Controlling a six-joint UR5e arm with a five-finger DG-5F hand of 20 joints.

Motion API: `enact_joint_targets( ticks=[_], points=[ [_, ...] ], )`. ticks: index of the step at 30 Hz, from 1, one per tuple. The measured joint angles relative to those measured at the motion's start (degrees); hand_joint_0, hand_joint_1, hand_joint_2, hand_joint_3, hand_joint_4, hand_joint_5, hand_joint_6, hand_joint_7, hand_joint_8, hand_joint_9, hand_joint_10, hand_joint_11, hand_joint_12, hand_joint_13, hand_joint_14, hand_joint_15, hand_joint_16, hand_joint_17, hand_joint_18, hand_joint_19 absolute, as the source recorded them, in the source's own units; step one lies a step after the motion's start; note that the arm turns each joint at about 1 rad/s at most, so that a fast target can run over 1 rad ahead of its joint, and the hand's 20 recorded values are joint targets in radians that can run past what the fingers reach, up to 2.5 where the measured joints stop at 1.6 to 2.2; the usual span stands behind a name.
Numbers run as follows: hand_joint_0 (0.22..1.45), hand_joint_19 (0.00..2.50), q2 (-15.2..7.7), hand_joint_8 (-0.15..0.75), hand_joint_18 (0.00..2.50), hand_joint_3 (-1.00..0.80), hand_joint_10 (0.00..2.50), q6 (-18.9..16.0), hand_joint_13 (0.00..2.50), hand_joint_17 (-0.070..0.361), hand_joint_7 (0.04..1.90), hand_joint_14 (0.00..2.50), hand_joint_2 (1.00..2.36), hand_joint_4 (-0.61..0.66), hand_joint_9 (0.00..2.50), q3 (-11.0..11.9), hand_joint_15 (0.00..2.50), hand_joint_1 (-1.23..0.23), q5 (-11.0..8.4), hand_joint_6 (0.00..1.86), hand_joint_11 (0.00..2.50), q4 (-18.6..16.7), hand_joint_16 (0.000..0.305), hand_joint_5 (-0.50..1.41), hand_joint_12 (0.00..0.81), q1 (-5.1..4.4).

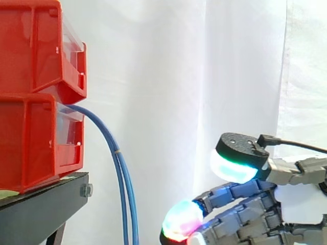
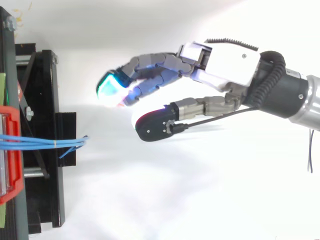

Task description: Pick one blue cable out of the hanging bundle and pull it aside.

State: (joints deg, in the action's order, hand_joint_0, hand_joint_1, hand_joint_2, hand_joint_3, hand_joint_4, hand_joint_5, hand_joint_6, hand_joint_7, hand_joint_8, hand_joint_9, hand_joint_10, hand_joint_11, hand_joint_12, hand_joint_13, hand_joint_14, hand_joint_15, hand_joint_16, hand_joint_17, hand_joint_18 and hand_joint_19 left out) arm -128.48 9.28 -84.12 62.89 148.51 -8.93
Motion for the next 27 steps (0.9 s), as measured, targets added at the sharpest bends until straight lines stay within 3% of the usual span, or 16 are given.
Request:
enact_joint_targets(
  ticks=[5,12,21,27],
  points=[
    [0.42,0.04,-2.5,0.232,0.00,-0.50,0.00,1.8,0.00,0.143,0.72,0.00,1.00,0.22,0.25,2.4,0.06,-0.62,-0.75,0.50,0.00,-1.8,0.064,-0.19,0.357,0.09],
    [0.42,0.02,-5.2,0.235,0.00,-0.50,0.00,2.2,0.00,0.158,0.72,0.00,1.00,0.21,0.24,5.5,0.05,-0.64,1.35,0.50,0.00,-2.7,0.070,-0.20,0.372,0.10],
    [0.52,0.16,-5.9,0.242,0.00,-0.49,0.00,3.9,0.14,0.135,0.78,0.00,1.00,0.22,0.42,6.9,0.12,-0.73,2.44,0.50,0.07,-4.5,0.060,-0.18,0.343,-0.33],
    [0.52,0.20,-8.8,0.270,0.04,-0.50,0.00,3.8,0.26,0.130,0.79,0.00,1.00,0.26,0.53,9.0,0.13,-0.74,3.99,0.50,0.08,-6.6,0.058,-0.16,0.351,-0.25]
  ],
)
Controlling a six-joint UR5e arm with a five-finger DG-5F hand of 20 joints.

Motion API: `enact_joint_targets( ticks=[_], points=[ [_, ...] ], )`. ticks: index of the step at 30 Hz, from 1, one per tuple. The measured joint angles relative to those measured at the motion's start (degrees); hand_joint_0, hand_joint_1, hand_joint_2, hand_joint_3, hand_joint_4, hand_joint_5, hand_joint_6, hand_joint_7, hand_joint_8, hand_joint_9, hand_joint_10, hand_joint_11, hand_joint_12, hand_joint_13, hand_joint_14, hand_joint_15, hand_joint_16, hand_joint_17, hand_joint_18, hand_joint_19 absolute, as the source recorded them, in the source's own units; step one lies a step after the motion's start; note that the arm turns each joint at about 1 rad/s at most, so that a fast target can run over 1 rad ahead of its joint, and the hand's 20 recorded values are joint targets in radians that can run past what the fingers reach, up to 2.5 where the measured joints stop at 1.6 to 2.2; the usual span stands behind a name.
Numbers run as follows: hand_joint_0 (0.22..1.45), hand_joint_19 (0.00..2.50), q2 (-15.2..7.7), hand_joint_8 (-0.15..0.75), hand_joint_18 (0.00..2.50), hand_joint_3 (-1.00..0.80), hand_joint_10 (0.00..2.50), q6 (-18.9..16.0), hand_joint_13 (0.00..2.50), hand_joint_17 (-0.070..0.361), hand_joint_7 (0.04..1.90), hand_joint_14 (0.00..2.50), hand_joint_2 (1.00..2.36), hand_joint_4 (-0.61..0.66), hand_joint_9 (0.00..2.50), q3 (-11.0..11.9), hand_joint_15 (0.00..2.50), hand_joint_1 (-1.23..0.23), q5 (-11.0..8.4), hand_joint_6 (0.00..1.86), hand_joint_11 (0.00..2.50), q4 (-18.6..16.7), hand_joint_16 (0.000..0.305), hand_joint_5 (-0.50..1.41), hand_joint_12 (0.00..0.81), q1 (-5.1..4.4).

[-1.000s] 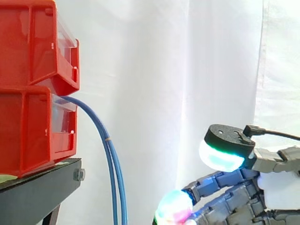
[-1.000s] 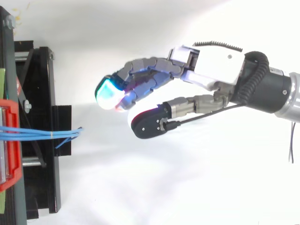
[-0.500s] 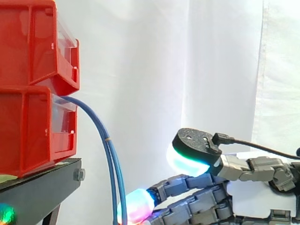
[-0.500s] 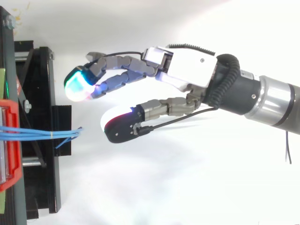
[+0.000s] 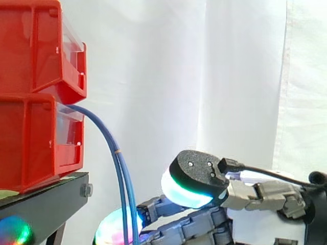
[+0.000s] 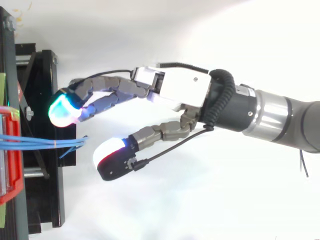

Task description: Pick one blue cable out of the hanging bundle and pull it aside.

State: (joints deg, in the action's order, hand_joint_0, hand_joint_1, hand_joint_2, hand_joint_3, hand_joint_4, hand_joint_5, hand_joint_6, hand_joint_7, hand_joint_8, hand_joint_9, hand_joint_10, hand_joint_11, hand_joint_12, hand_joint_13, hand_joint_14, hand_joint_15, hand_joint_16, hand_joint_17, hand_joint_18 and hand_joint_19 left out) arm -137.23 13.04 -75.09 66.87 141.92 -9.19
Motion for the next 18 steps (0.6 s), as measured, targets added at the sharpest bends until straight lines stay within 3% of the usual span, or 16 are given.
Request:
enact_joint_targets(
  ticks=[9,18],
  points=[
    [0.53,0.27,-0.8,0.289,0.20,-0.50,0.01,0.3,0.40,0.120,0.89,0.01,1.00,0.33,0.69,0.5,0.19,-0.72,1.20,0.50,0.16,-2.5,0.053,-0.12,0.354,-0.17],
    [0.56,0.34,-0.8,0.301,0.30,-0.49,0.01,2.0,0.48,0.112,0.99,0.01,1.00,0.38,0.78,0.5,0.23,-0.70,3.81,0.50,0.18,-4.0,0.050,-0.09,0.348,-0.17]
  ],
)
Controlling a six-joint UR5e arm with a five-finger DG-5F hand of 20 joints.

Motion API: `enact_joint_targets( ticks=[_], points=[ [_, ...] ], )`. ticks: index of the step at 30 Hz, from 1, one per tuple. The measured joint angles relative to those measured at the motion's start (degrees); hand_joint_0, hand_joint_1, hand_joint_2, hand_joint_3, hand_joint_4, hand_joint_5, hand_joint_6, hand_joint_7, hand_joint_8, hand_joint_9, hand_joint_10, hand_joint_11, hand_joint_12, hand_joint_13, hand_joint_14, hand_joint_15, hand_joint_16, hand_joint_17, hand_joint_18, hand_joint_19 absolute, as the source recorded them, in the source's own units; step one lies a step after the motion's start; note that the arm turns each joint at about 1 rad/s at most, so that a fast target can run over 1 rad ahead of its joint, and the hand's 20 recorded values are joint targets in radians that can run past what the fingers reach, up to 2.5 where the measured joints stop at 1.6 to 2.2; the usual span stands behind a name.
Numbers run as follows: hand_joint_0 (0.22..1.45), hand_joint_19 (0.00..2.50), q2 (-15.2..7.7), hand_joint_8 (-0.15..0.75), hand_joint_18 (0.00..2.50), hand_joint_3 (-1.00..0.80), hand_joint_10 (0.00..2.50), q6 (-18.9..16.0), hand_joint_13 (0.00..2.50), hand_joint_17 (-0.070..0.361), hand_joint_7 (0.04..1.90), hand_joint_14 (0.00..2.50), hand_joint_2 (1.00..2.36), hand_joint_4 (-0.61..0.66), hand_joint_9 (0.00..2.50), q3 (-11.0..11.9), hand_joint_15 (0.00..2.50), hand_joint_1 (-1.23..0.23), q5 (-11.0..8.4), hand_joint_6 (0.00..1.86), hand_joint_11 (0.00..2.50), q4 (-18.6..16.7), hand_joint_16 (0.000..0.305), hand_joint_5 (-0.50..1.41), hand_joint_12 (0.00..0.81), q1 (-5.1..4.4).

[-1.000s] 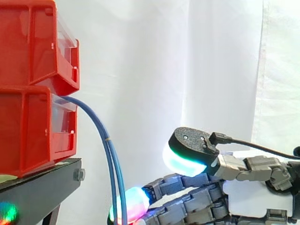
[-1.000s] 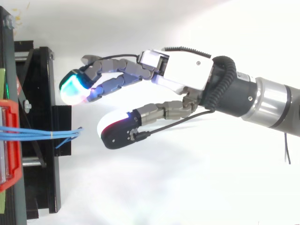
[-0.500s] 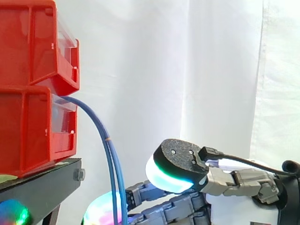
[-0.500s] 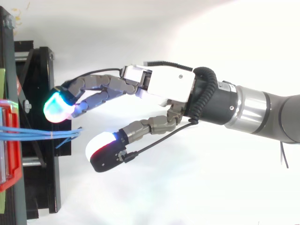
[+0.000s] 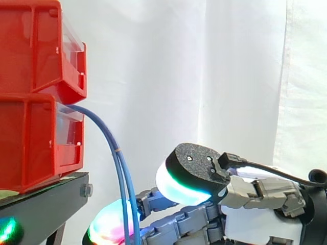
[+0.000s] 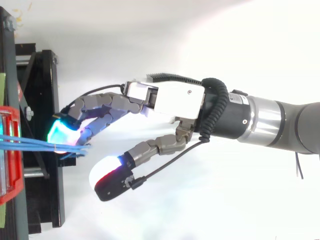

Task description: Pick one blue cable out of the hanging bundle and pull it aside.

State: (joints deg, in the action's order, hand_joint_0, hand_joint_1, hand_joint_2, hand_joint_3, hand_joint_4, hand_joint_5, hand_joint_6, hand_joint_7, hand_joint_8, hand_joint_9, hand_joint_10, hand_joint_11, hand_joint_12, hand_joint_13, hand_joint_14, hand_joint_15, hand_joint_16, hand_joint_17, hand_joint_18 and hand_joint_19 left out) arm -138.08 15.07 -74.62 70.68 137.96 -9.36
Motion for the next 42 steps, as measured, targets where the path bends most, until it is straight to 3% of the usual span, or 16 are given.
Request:
enact_joint_targets(
  ticks=[13,22,27,32,37,42],
  points=[
    [0.56,0.38,0.1,0.305,0.34,-0.49,0.01,-0.5,0.50,0.111,1.20,0.01,1.00,0.29,0.82,0.5,0.25,-0.68,0.41,0.50,0.20,-0.7,0.049,-0.06,0.349,0.06],
    [0.55,0.41,0.2,0.311,0.38,-0.49,0.01,-7.2,0.53,0.111,1.25,0.01,1.00,0.26,0.85,2.8,0.27,-0.67,0.43,0.50,0.23,0.8,0.049,-0.05,0.353,0.02],
    [0.56,0.42,0.2,0.313,0.40,-0.48,0.01,-9.1,0.54,0.110,1.30,0.01,1.00,0.24,0.86,3.7,0.28,-0.67,0.42,0.50,0.23,2.5,0.049,-0.05,0.354,-0.03],
    [0.57,0.42,0.2,0.314,0.41,-0.48,0.01,-10.8,0.55,0.108,1.21,0.01,1.00,0.21,0.86,4.6,0.27,-0.68,0.42,0.56,0.24,4.3,0.048,-0.06,0.352,-0.04],
    [0.59,0.42,0.3,0.312,0.42,-0.38,0.01,-12.3,0.55,0.108,0.99,0.01,1.01,0.15,0.86,5.1,0.28,-0.71,0.45,0.75,0.26,7.0,0.048,-0.09,0.352,-0.04],
    [0.58,0.44,0.3,0.313,0.42,-0.23,0.01,-13.2,0.56,0.108,1.03,0.01,1.02,0.12,0.85,5.2,0.31,-0.78,0.81,0.88,0.31,9.3,0.048,-0.13,0.354,-0.04]
  ],
)
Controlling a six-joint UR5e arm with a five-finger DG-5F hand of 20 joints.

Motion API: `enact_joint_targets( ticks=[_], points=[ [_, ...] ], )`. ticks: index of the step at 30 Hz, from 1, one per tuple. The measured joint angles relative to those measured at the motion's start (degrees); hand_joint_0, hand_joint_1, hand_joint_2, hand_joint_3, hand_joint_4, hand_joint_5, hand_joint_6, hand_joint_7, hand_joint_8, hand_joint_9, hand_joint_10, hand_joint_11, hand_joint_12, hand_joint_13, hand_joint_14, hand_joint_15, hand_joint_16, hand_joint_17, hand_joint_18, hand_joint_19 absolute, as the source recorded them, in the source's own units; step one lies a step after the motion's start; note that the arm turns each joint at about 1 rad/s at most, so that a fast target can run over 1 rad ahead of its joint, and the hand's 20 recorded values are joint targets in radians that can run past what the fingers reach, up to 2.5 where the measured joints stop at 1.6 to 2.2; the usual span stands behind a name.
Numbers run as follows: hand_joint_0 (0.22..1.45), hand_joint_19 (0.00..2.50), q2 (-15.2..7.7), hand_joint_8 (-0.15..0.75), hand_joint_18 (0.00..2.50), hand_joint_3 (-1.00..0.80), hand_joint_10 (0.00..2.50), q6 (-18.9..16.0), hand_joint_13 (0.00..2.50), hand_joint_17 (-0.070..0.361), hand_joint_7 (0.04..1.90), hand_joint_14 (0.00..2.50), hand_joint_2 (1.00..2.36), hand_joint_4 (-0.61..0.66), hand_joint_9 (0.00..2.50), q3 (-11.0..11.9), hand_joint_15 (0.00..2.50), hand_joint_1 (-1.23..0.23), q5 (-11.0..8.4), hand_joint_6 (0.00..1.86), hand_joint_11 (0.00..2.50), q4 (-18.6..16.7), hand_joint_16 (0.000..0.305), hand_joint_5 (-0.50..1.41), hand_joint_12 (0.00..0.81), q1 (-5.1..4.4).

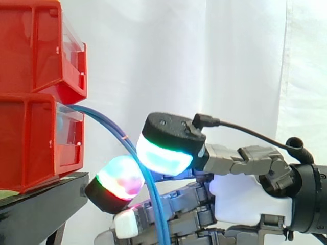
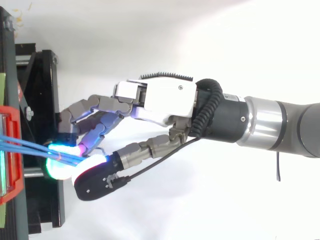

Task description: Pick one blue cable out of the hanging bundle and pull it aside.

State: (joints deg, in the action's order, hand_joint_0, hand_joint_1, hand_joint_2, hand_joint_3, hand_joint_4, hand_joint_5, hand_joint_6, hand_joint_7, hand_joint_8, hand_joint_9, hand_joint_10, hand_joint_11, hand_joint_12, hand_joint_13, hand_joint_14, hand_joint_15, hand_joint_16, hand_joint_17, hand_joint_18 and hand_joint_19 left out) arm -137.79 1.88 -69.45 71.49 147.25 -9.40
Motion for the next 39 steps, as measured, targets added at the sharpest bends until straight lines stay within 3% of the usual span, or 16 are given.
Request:
enact_joint_targets(
  ticks=[9,12,14,20,29,31,33,35,37,39],
  points=[
    [0.64,0.43,1.2,0.312,0.46,-0.22,0.01,-0.2,0.58,0.108,1.01,0.01,1.02,0.04,0.85,0.0,0.32,-0.86,0.03,0.92,0.35,1.0,0.048,-0.15,0.351,-0.02],
    [0.64,0.44,1.8,0.307,0.48,-0.39,0.01,-0.1,0.59,0.107,0.92,0.01,1.01,0.10,0.86,0.0,0.33,-0.86,-0.08,0.92,0.36,1.1,0.048,-0.15,0.350,-0.02],
    [0.58,0.46,2.0,0.311,0.49,-0.50,0.01,0.0,0.61,0.108,0.95,0.01,1.00,0.11,0.90,0.0,0.34,-0.80,-0.10,0.91,0.36,1.2,0.048,-0.14,0.352,-0.04],
    [0.52,0.49,2.2,0.336,0.51,-0.50,0.01,-0.2,0.63,0.115,0.97,0.01,1.00,0.11,0.95,0.0,0.35,-0.65,-0.09,0.89,0.35,1.5,0.051,-0.13,0.370,-0.02],
    [0.58,0.51,2.2,0.333,0.53,-0.43,0.01,-0.4,0.67,0.107,1.05,0.01,1.01,0.11,1.00,0.0,0.36,-0.56,0.05,0.88,0.36,1.8,0.047,-0.11,0.356,0.03],
    [0.59,0.51,2.2,0.338,0.54,-0.36,0.01,-0.4,0.67,0.106,1.07,0.01,1.01,0.11,1.00,0.0,0.38,-0.61,0.05,0.88,0.37,1.8,0.047,-0.11,0.355,0.07],
    [0.63,0.50,2.2,0.327,0.55,-0.30,0.01,-0.4,0.68,0.106,0.99,0.01,1.01,0.10,0.96,0.1,0.38,-0.80,0.07,0.92,0.40,1.8,0.047,-0.14,0.360,0.13],
    [0.67,0.49,2.2,0.320,0.56,-0.31,0.01,-0.7,0.67,0.106,1.03,0.02,1.01,0.05,0.94,0.4,0.38,-0.87,0.10,0.93,0.42,1.8,0.047,-0.14,0.355,0.28],
    [0.69,0.48,2.2,0.316,0.57,-0.33,0.01,-1.0,0.66,0.105,1.00,0.02,1.01,0.01,0.92,0.7,0.37,-0.90,0.13,0.94,0.43,1.9,0.046,-0.15,0.354,0.51],
    [0.75,0.45,2.2,0.306,0.60,-0.50,0.01,-1.3,0.66,0.104,1.02,0.02,1.00,0.02,0.90,0.9,0.37,-0.95,0.18,0.95,0.44,2.0,0.046,-0.16,0.350,0.69]
  ],
)
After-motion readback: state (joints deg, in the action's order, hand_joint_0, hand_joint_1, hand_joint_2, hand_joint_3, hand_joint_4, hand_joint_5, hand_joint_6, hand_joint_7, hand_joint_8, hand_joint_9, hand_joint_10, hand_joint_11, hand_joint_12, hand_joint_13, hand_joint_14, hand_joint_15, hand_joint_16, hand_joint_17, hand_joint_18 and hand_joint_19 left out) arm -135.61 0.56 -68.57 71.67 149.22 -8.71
